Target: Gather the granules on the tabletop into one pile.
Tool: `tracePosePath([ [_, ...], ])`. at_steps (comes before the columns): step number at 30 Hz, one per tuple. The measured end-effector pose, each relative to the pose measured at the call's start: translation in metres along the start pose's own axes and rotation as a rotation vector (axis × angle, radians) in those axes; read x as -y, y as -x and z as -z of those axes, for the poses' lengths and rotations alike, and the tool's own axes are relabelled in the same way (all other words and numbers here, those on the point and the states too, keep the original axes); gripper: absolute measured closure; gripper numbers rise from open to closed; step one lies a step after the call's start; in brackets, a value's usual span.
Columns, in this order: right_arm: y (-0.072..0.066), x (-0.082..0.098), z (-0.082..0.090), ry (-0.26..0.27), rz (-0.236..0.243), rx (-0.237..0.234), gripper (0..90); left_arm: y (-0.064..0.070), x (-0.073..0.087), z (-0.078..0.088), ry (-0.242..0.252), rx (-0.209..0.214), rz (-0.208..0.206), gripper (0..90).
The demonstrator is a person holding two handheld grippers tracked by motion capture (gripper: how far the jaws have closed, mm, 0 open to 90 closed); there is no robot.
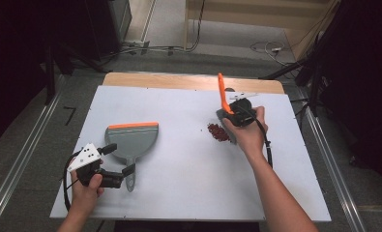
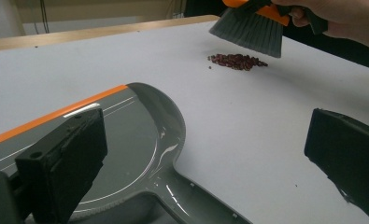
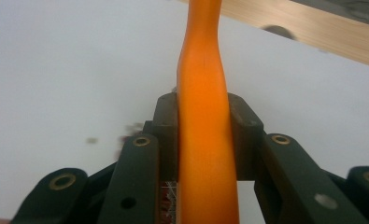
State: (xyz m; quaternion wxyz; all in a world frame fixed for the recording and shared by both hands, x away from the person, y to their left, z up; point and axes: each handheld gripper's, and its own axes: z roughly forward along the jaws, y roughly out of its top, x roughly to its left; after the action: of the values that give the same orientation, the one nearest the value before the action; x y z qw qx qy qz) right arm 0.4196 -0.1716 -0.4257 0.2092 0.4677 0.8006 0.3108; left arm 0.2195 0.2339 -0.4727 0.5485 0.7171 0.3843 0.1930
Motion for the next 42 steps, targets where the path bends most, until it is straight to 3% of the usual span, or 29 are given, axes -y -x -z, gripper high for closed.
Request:
tracePosePath([
  [4, -0.035, -0.007, -0.005, -0.011, -0.006, -0.133, 68.0, 0.000, 0.000, 0.001, -0.002, -0.003, -0.001, 0.0],
  [7, -0.055, -0.007, -0.015, -0.046, -0.003, -0.199, 68.0, 0.000, 0.000, 0.003, 0.002, -0.005, 0.000, 0.0],
  [10, -0.061, -0.005, -0.024, -0.091, 0.000, -0.184, 68.0, 0.000, 0.000, 0.003, 0.006, -0.005, -0.001, 0.0],
  [16, -0.035, 0.007, -0.027, -0.124, -0.088, -0.129, 68.0, -0.001, 0.000, 0.003, 0.006, -0.003, -0.001, 0.0],
  [19, -0.025, 0.011, -0.022, -0.118, -0.092, -0.091, 68.0, 0.000, 0.000, 0.002, 0.003, -0.004, 0.000, 0.0],
  [30, 0.001, 0.024, 0.020, -0.009, -0.114, -0.166, 68.0, 0.003, 0.000, 0.000, 0.002, -0.001, -0.002, 0.0],
  [42, 0.038, 0.084, 0.065, 0.062, -0.104, -0.255, 68.0, 0.006, 0.000, -0.001, -0.003, -0.005, -0.010, 0.0],
])
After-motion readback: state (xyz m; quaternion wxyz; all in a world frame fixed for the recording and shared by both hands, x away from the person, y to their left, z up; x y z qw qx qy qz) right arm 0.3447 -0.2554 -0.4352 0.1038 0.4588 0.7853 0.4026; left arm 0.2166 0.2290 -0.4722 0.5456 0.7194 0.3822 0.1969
